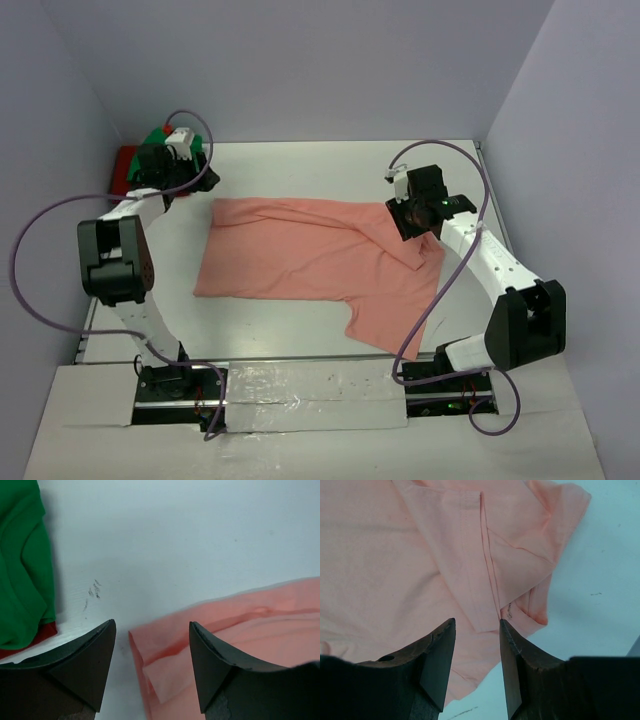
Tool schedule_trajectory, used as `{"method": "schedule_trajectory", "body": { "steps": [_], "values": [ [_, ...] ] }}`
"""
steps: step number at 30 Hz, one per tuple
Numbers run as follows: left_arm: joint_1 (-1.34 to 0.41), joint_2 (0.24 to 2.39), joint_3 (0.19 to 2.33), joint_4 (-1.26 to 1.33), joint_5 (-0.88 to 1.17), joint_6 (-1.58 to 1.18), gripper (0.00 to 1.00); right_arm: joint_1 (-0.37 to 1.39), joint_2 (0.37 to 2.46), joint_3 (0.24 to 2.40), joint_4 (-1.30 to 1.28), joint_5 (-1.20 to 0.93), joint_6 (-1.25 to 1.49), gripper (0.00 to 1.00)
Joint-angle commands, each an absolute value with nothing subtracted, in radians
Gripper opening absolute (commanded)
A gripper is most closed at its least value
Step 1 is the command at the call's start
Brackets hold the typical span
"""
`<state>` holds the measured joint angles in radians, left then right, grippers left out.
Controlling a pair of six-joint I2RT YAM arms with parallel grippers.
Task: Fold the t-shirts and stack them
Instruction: Fold the tshirt
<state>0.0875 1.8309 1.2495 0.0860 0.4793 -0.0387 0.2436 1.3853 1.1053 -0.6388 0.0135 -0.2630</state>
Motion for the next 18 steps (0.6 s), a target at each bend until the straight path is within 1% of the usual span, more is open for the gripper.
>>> {"method": "schedule_trajectory", "body": {
  "steps": [1, 3, 9, 18],
  "values": [
    [0.092, 1.956, 1.342, 0.032, 0.483, -0.014, 0.69, 0.239, 1.387, 1.112, -0.618, 0.020, -0.267, 0.48],
    [0.095, 1.995, 1.380, -0.023, 0.509, -0.011, 0.68, 0.239, 1.387, 1.112, -0.617, 0.020, -0.267, 0.48],
    [0.097, 2.025, 1.410, -0.155, 0.581, 0.063, 0.66, 0.238, 1.402, 1.117, -0.617, 0.025, -0.270, 0.48],
    [0.103, 1.957, 1.324, -0.158, 0.617, 0.101, 0.65, 0.239, 1.414, 1.115, -0.615, 0.026, -0.268, 0.48]
  ]
}}
